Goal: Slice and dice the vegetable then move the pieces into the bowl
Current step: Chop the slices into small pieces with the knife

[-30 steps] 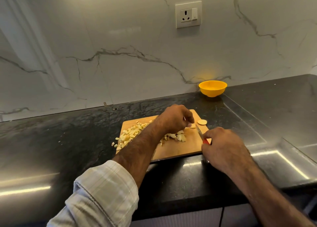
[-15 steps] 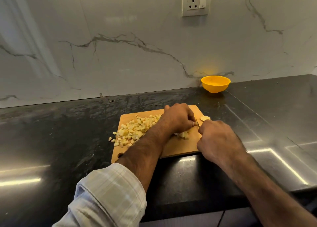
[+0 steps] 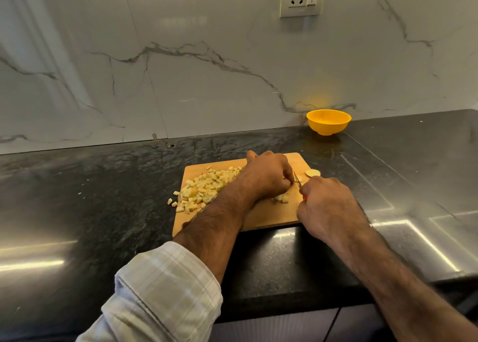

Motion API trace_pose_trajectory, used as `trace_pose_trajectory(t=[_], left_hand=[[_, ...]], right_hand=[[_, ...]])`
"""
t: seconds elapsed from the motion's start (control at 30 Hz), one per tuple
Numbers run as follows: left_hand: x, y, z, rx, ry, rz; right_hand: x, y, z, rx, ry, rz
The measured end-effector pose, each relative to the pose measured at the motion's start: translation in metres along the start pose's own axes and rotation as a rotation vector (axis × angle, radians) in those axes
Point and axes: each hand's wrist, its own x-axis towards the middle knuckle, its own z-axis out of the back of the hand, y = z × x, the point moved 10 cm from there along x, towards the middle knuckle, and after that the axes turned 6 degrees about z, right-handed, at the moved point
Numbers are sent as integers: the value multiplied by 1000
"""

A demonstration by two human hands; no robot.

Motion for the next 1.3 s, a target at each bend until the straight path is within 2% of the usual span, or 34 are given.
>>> trace_pose_trajectory(t=[0.23,0.33,0.43,0.6,0.7,0.97,1.3], left_hand=[[1,-2,1,23,-27,-19],[1,-1,0,15,-50,10],[6,-4,-5,-31,-52,59],[14,-16,-11,-25,-53,111],[15,-11,-8,-129,-69,118],[7,13,-4,-429,70,88],[12,12,-9,-332,12,74]], right_hand=[[16,0,0,19,7,-15],[16,-12,9,52,-82,39],[7,-32,26,172,-173,14],[1,-49,38,238,-197,-5],[-1,-50,40,237,-181,0],[0,-36,14,167,5,5],[4,-17,-9,87,61,-14]])
